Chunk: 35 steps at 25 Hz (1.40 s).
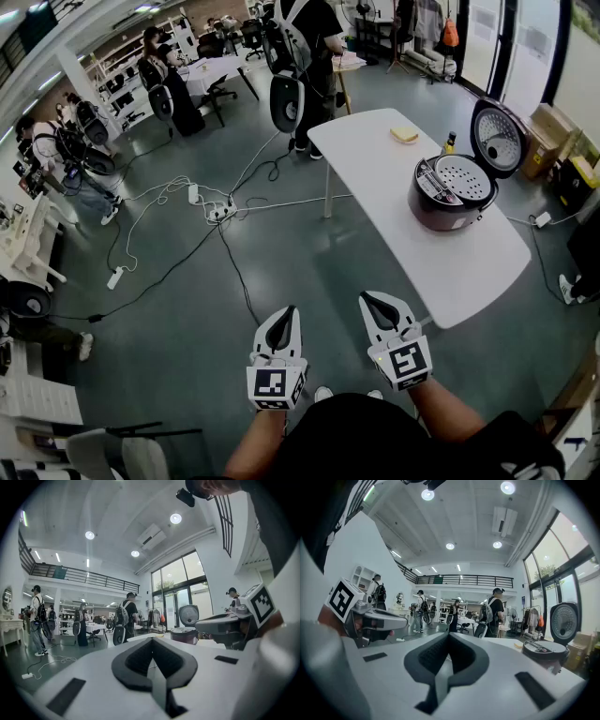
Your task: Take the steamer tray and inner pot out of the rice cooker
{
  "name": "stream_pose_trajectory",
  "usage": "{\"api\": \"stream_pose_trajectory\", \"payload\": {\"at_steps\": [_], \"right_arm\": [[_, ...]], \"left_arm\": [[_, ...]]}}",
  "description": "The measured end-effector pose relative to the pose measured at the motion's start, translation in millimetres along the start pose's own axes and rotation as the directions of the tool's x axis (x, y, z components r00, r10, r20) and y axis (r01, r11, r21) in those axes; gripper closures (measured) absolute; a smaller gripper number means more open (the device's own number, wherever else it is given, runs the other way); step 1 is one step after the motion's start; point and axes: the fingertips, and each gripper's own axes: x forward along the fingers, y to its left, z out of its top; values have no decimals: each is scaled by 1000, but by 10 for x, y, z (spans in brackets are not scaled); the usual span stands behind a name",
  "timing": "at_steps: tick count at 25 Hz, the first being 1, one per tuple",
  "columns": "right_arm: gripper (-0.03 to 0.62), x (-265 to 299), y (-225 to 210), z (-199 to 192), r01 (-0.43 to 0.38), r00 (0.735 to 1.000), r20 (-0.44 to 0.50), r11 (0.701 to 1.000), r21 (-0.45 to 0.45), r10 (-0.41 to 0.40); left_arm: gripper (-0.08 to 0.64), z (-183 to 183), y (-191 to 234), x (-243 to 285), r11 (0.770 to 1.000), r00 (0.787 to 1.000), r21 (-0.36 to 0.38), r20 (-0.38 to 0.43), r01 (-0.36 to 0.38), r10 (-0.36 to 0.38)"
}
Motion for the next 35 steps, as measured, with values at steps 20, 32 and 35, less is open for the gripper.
{"api": "stream_pose_trajectory", "payload": {"at_steps": [20, 32, 35], "right_arm": [[594, 275, 229, 30, 44, 999, 9, 996, 81, -45], [37, 603, -377, -33, 221, 969, 90, 968, 119, -232], [-2, 737, -678, -94, 280, 953, 88, 954, 110, -290]], "left_arm": [[568, -43, 490, -92, 999, 999, -17, -6, 48, -48], [-27, -47, 899, 423, 998, 999, -59, 23, -26, 28], [-35, -48, 967, 741, 998, 999, -51, 18, -36, 37]]}}
